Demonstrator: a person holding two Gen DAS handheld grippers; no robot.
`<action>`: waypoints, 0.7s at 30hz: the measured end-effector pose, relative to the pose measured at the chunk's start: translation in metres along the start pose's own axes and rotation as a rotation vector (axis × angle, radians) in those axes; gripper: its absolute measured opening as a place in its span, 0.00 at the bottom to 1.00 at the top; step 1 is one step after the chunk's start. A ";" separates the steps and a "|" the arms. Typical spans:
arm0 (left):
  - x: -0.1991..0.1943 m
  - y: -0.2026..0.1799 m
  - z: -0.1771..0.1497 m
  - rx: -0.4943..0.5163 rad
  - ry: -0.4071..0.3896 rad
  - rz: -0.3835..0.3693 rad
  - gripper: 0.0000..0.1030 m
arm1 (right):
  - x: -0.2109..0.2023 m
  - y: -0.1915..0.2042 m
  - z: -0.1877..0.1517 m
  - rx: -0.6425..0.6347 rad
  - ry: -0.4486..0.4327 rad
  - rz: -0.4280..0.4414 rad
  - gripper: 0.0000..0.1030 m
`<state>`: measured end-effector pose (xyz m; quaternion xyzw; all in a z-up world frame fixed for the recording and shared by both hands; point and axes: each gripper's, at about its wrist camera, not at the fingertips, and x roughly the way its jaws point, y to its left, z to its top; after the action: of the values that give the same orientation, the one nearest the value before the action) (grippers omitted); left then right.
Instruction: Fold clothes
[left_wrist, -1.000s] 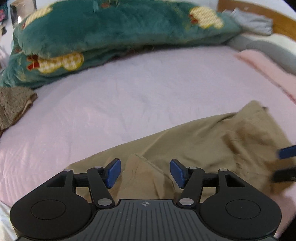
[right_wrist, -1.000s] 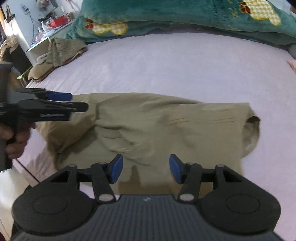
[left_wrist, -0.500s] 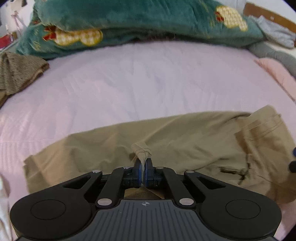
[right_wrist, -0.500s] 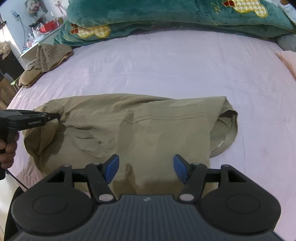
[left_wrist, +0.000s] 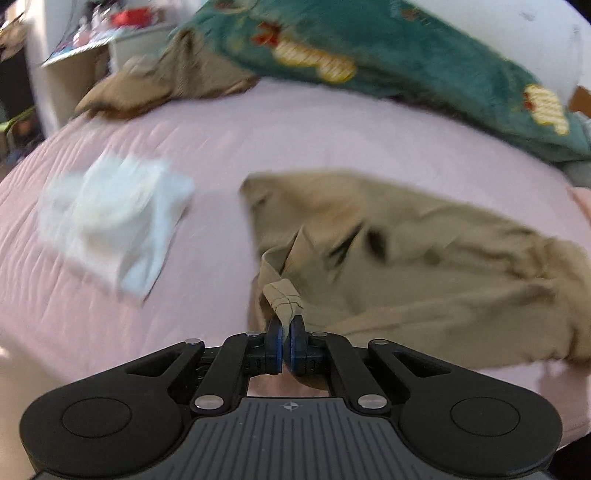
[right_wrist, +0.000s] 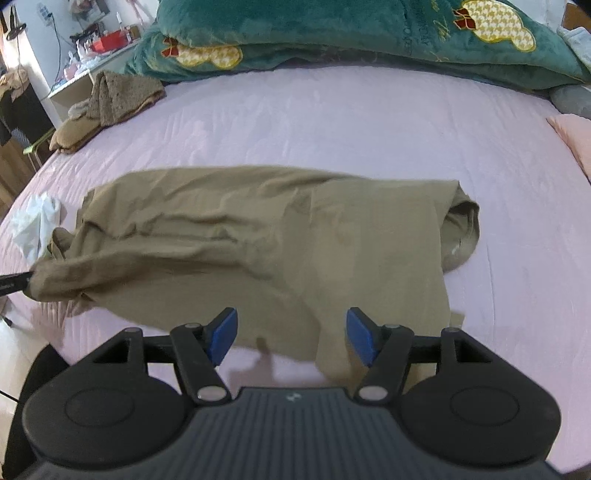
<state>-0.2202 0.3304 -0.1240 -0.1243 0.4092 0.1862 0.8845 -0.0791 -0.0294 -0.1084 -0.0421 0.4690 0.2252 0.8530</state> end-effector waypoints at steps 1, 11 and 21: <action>-0.005 0.003 -0.006 0.002 -0.004 -0.008 0.06 | -0.002 0.002 -0.004 -0.005 0.002 -0.002 0.64; -0.037 0.008 -0.022 0.023 -0.014 0.017 0.18 | -0.029 -0.024 -0.020 0.021 -0.039 -0.032 0.69; -0.059 0.001 -0.020 -0.001 -0.022 0.066 0.56 | -0.027 -0.040 0.008 -0.016 -0.099 -0.024 0.73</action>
<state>-0.2693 0.3104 -0.0919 -0.1088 0.4032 0.2169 0.8823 -0.0680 -0.0722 -0.0869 -0.0432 0.4241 0.2206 0.8773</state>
